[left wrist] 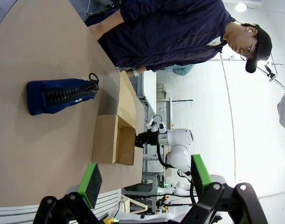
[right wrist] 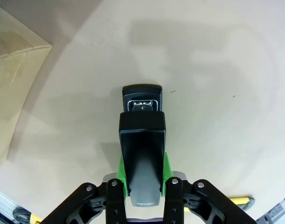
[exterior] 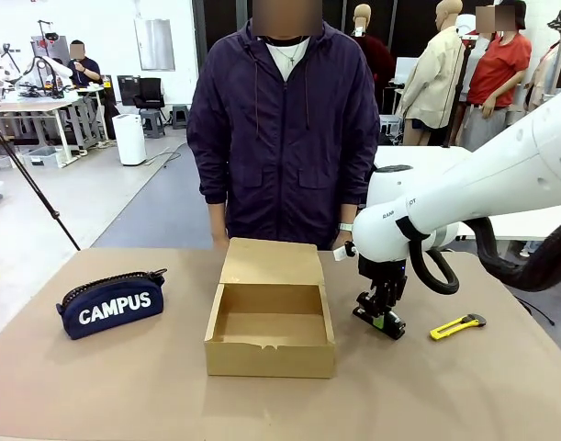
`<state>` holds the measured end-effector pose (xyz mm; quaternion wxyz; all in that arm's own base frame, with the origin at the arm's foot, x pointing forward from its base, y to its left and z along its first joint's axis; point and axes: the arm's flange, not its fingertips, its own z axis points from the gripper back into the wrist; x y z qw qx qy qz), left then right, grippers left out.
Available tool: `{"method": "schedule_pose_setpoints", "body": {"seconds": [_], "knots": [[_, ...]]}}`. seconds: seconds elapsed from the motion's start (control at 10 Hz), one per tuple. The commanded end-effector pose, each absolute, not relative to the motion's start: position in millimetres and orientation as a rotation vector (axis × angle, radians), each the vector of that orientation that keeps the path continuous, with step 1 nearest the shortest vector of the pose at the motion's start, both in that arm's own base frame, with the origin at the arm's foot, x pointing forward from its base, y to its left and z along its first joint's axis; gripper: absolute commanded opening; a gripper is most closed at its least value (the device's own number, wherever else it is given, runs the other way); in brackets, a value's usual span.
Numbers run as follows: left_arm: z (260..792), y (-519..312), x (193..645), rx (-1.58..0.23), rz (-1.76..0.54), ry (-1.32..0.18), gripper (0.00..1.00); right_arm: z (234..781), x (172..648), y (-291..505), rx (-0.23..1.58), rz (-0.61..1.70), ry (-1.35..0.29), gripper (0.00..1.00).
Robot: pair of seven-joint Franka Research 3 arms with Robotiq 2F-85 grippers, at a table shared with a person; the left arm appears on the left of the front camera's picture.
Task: Pack the items into the box.
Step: Pick up the item indicated by the person and place it inside the Mailer Box.
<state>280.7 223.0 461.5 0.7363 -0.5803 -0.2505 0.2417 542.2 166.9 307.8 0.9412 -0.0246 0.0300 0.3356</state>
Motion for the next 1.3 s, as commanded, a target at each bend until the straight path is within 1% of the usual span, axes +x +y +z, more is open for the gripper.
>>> {"method": "schedule_pose_setpoints", "body": {"seconds": [0.0, 0.1, 0.3, 0.4, 0.5, 0.6, 0.7, 0.9, 1.0, 1.1, 1.2], "knots": [[463, 224, 279, -1.284, 0.526, -0.550, 1.00, 325, 544, 171, -0.050, 0.662, 0.078, 0.00], [463, 224, 279, -1.284, 0.526, -0.550, 1.00, 343, 541, 167, -0.061, 0.666, 0.082, 0.00], [463, 224, 279, -1.284, 0.526, -0.550, 1.00, 416, 522, 146, -0.071, 0.586, 0.015, 0.00], [463, 224, 279, -1.284, 0.526, -0.550, 1.00, 442, 512, 141, -0.037, 0.609, -0.003, 0.00], [463, 224, 279, -1.284, 0.526, -0.550, 1.00, 457, 507, 134, -0.044, 0.574, -0.024, 0.00], [463, 224, 279, -1.284, 0.526, -0.550, 1.00, 463, 505, 128, -0.049, 0.531, -0.026, 0.00], [463, 224, 279, -1.284, 0.526, -0.550, 1.00, 451, 515, 141, -0.063, 0.597, -0.011, 0.00], [463, 224, 279, -1.284, 0.526, -0.550, 1.00, 451, 515, 141, -0.063, 0.597, -0.011, 0.00], [463, 224, 279, -1.284, 0.526, -0.550, 1.00, 466, 508, 134, -0.058, 0.577, -0.013, 0.00], [463, 224, 279, -1.284, 0.526, -0.550, 1.00, 471, 506, 141, -0.079, 0.564, -0.024, 0.00], [463, 224, 279, -1.284, 0.526, -0.550, 1.00, 478, 508, 161, -0.098, 0.599, -0.056, 0.00]]}}
